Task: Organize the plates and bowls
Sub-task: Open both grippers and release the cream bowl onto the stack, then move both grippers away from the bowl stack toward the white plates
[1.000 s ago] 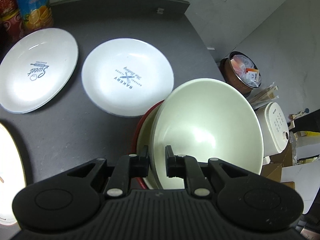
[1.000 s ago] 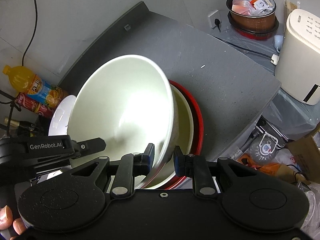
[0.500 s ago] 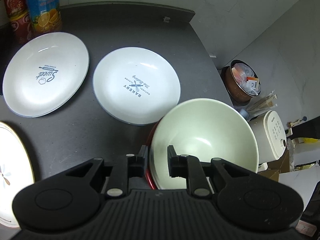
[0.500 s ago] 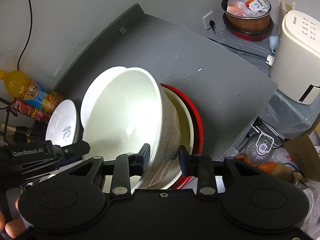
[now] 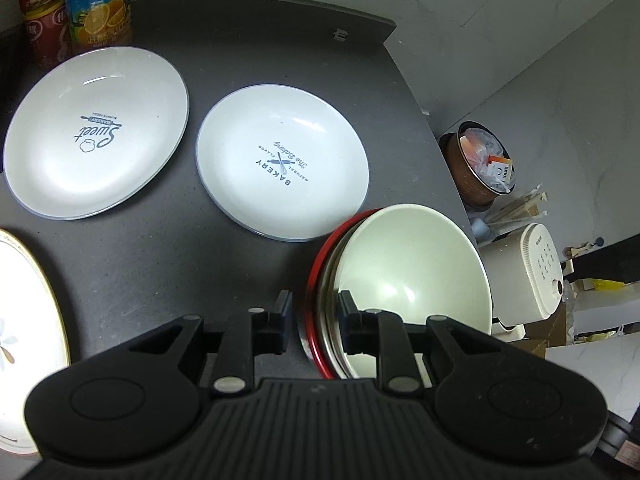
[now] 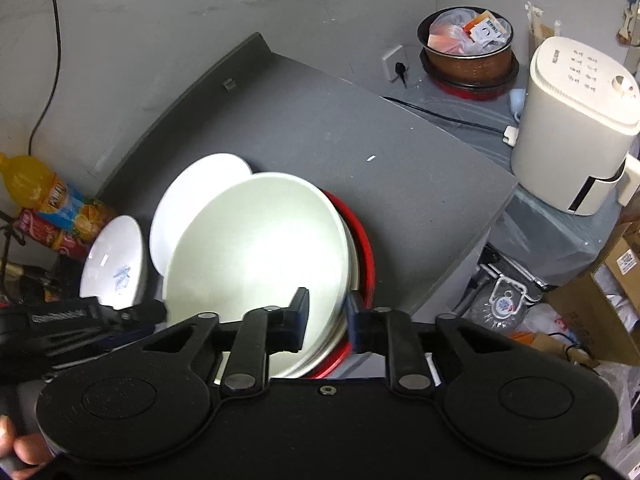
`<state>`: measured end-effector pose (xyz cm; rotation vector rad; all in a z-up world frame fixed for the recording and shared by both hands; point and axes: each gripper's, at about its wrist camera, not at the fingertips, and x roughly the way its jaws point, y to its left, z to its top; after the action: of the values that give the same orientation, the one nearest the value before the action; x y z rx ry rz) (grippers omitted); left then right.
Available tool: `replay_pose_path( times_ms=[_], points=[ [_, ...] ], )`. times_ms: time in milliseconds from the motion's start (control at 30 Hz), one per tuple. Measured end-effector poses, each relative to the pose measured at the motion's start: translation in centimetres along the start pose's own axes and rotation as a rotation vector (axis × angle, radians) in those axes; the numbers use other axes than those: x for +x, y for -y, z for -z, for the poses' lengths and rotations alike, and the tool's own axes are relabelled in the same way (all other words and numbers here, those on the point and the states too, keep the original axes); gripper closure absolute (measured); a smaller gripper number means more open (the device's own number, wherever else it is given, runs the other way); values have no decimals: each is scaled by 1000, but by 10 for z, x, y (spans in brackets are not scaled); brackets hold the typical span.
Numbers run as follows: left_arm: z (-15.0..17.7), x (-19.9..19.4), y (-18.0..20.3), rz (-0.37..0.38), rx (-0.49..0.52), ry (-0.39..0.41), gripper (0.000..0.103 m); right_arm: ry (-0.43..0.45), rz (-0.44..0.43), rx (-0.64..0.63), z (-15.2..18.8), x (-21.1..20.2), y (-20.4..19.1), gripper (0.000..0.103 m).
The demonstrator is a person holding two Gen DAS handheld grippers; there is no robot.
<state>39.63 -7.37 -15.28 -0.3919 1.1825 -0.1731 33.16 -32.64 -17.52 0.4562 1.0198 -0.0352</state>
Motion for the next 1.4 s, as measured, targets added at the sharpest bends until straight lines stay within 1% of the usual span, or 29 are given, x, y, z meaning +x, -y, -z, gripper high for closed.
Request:
replay_pose_path(
  times_ms=[100,200,233,300,333,367,400,433,500,567,600,667,800,933,1000,1133,1233,1400],
  points=[
    [2,-5,-3,4,12,6,82,-5,6,21,6,2,2,90],
    [4,-10,-7,7,30,8,78,13,21,38,8,-5,-2,88],
    [5,-13,-8,9,38,12,76,24,18,38,9,-8,-4,85],
    [5,-18,-12,2,54,21,71,47,19,35,11,-15,-9,70],
    [6,-21,-13,-4,63,26,67,58,21,35,13,-19,-12,66],
    [6,-24,-15,-11,70,32,61,67,20,33,14,-21,-15,59],
    [7,-28,-18,-18,75,41,59,77,15,28,15,-24,-18,54],
    [7,-31,-21,-22,78,48,56,86,8,23,16,-27,-22,52],
    [8,-38,-27,-28,83,64,50,97,-9,5,19,-31,-30,43],
    [10,-45,-33,-40,85,75,44,101,-20,-17,21,-33,-40,39],
    [12,-48,-36,-48,88,80,43,103,-23,-27,22,-34,-45,35],
    [15,-55,-43,-58,96,88,39,101,-38,-46,26,-35,-54,32],
    [21,-68,-60,-80,100,100,36,98,-60,-94,33,-34,-73,24],
    [29,-82,-79,-112,90,106,34,83,-80,-138,40,-33,-91,22],
    [35,-91,-88,-121,88,117,33,80,-89,-171,43,-33,-101,18],
    [44,-108,-106,-152,72,136,27,67,-110,-231,49,-35,-119,16],
    [50,-117,-119,-167,52,143,26,46,-122,-261,53,-36,-130,15],
    [59,-127,-134,-183,19,157,26,34,-138,-347,60,-39,-149,12]
  ],
)
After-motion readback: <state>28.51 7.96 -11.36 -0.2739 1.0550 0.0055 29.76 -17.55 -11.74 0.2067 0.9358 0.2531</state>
